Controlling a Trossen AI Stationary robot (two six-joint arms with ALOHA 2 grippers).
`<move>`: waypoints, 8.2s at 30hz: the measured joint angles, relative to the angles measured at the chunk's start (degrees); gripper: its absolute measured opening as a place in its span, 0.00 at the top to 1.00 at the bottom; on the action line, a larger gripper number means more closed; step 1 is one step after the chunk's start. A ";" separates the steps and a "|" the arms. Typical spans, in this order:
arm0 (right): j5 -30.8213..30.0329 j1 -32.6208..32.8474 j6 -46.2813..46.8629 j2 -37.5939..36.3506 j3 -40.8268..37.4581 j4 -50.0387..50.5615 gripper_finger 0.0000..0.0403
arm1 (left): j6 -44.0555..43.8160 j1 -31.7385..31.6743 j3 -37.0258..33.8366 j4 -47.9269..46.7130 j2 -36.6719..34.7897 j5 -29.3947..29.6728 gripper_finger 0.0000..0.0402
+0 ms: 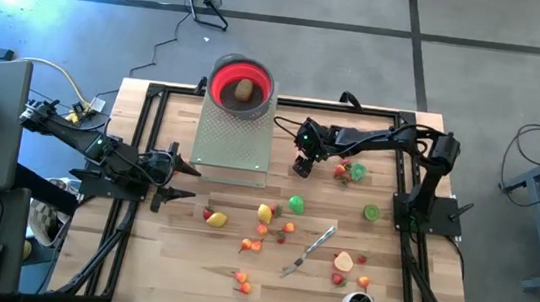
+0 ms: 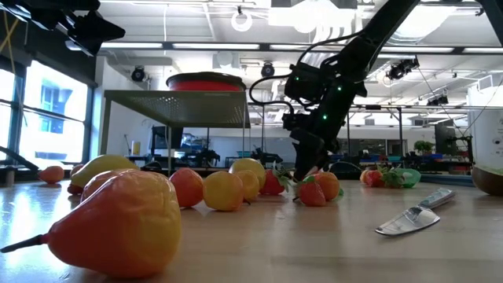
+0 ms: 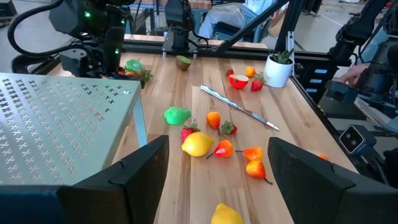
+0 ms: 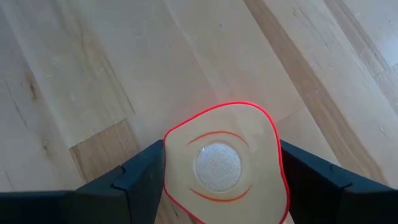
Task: Pick & Place Fruit
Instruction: Put the half apple into the red strainer on the shelf, then put the half kiwi into the red strainer on the shelf
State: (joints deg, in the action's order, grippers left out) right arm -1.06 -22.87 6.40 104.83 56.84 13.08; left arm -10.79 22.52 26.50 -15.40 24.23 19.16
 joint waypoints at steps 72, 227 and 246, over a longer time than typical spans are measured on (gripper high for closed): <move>-4.71 13.24 -5.26 -20.08 0.00 -48.13 0.35 | -6.03 -0.04 -0.02 14.47 1.75 21.53 0.34; -0.44 30.22 49.24 -31.53 1.20 55.06 0.99 | -6.01 -0.02 0.02 10.82 1.90 21.78 0.34; -2.79 30.26 26.79 -31.53 1.18 49.52 0.99 | -6.01 -0.02 0.02 10.97 1.89 21.79 0.34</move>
State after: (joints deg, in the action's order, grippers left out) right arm -3.85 7.40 33.19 73.30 58.02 62.60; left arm -16.80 22.51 26.52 -4.43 26.11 40.95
